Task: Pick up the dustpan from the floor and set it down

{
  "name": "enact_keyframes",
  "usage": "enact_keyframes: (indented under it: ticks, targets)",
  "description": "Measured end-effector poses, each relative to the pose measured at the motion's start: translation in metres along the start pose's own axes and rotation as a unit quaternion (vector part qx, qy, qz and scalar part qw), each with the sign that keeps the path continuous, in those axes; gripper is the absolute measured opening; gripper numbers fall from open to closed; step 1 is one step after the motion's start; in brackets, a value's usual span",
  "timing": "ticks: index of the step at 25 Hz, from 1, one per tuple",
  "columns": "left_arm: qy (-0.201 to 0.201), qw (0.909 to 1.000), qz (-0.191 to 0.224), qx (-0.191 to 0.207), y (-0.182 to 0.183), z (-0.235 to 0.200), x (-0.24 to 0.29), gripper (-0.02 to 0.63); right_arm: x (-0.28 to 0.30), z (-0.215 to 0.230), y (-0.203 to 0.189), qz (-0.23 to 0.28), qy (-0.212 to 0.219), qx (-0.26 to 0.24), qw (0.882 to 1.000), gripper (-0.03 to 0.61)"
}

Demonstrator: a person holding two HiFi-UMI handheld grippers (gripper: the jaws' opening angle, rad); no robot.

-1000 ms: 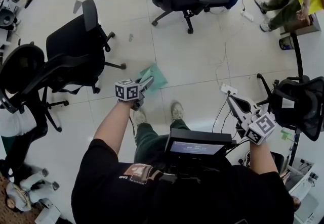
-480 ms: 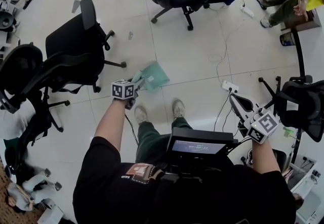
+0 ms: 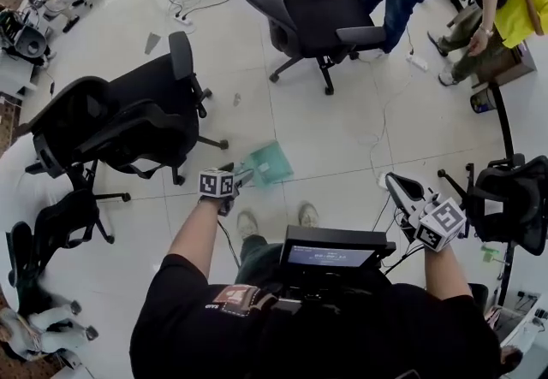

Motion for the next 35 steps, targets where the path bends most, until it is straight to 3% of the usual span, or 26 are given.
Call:
enact_keyframes:
  ticks: [6, 8, 10, 13, 15, 17, 21, 24, 27, 31, 35]
  targets:
    - [-0.014, 0.9973, 0.072, 0.005, -0.007, 0.020, -0.119, 0.385, -0.020, -0.087, 0.043, 0.029, 0.008, -0.030, 0.999, 0.009]
    - [-0.039, 0.9917, 0.121, 0.021, 0.007, 0.033, -0.170, 0.385, -0.024, -0.118, 0.059, 0.044, 0.009, -0.040, 0.998, 0.009]
    - [-0.076, 0.9804, 0.176, 0.046, 0.029, 0.051, -0.231, 0.379, -0.026, -0.150, 0.082, 0.062, 0.003, -0.045, 0.997, 0.009]
    - [-0.144, 0.9548, 0.245, 0.088, 0.053, 0.085, -0.328, 0.289, -0.039, -0.196, 0.118, 0.098, -0.015, -0.034, 0.995, 0.009]
    - [-0.196, 0.9317, 0.285, 0.111, 0.057, 0.112, -0.386, 0.182, -0.054, -0.215, 0.133, 0.123, -0.028, -0.019, 0.992, 0.009]
    - [-0.238, 0.9066, 0.323, 0.132, 0.051, 0.139, -0.438, 0.124, -0.071, -0.229, 0.138, 0.139, -0.037, -0.008, 0.990, 0.009]
    - [-0.268, 0.8618, 0.402, 0.155, 0.036, 0.174, -0.517, 0.017, -0.100, -0.257, 0.148, 0.163, -0.043, -0.017, 0.986, 0.009]
    - [-0.271, 0.8383, 0.444, 0.163, 0.022, 0.208, -0.551, 0.005, -0.130, -0.269, 0.156, 0.185, -0.034, -0.031, 0.982, 0.009]
    - [-0.265, 0.8298, 0.463, 0.164, -0.007, 0.261, -0.556, 0.005, -0.178, -0.261, 0.148, 0.207, -0.018, -0.042, 0.977, 0.009]
    - [-0.228, 0.8388, 0.463, 0.173, -0.060, 0.361, -0.526, 0.005, -0.269, -0.244, 0.106, 0.218, 0.013, -0.066, 0.974, 0.009]
    - [-0.212, 0.8411, 0.480, 0.131, -0.117, 0.476, -0.483, 0.005, -0.369, -0.224, 0.049, 0.203, 0.052, -0.088, 0.974, 0.009]
Point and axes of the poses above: the fingertips, and each gripper's own axes: x forward along the fingers, z to its right, y out of its top, the point moved 2 cm from there along -x, backward along the fingers, and after that the axes turned 3 degrees about -y, right-handed, at the moved point
